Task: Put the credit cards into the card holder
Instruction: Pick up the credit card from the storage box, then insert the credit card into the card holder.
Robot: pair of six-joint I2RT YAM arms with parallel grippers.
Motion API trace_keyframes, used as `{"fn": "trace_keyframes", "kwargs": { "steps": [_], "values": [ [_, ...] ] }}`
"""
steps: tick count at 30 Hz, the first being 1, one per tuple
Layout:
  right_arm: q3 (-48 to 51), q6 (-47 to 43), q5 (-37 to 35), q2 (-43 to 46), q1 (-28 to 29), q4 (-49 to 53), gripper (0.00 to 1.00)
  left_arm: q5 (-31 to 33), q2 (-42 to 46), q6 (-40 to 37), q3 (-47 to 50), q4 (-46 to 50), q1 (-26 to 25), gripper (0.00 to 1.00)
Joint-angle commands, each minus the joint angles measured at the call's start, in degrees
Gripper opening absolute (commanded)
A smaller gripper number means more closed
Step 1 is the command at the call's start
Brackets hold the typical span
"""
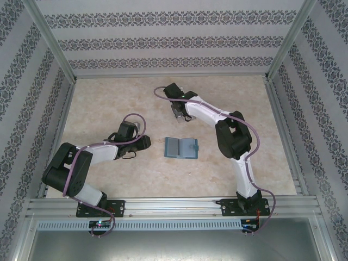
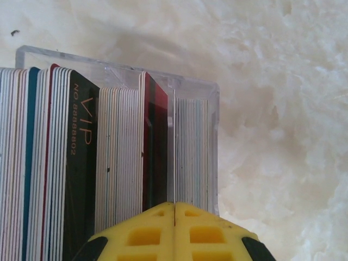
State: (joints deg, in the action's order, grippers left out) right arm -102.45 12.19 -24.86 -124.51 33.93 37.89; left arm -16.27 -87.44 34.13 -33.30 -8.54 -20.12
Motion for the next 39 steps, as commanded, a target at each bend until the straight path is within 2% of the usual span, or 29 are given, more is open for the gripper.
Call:
{"fn": "trace_keyframes", "kwargs": {
  "steps": [1,10,15,18,21,24,30,34,39],
  "values": [
    [2.1,2.7,2.0,5.1,-0.5,-0.7,0.00,-1.1,-0.8,-0.4,-1.5,0.2,0.6,0.44],
    [9.5,4.6,2.4,13.1,-1.3,-5.6,0.00,-0.6,-1.3,-0.9,-1.7,0.4,0.6,0.44],
    [13.7,6.6,8.2,19.2,-2.7,-7.0,0.00,-0.7,-1.2,-1.0,-1.8,0.4,0.7,0.44],
    [18.5,8.6,16.3,24.4,-4.5,-9.4,0.00,-0.6,-1.0,-1.5,-1.9,0.9,0.7,0.44],
    [24.3,9.3,29.0,29.8,-6.8,-10.9,0.00,-1.3,-0.3,-1.8,-1.9,0.8,0.7,0.44],
    [32.8,10.3,36.7,36.9,-8.3,-13.0,0.00,-3.1,-0.1,-2.5,-1.7,0.0,0.6,0.45],
    [50.7,14.7,50.4,48.1,-9.6,-21.9,0.00,-12.5,-1.7,-4.5,-1.0,-7.7,-0.3,0.49],
    [59.5,16.0,55.9,50.6,-11.3,-25.8,0.00,-16.6,-3.8,-5.8,-1.1,-8.7,-1.1,0.49],
    [65.0,17.1,64.9,48.1,-14.6,-31.5,0.00,-18.7,-5.9,-7.5,-2.9,-8.5,-3.8,0.49]
  ]
}}
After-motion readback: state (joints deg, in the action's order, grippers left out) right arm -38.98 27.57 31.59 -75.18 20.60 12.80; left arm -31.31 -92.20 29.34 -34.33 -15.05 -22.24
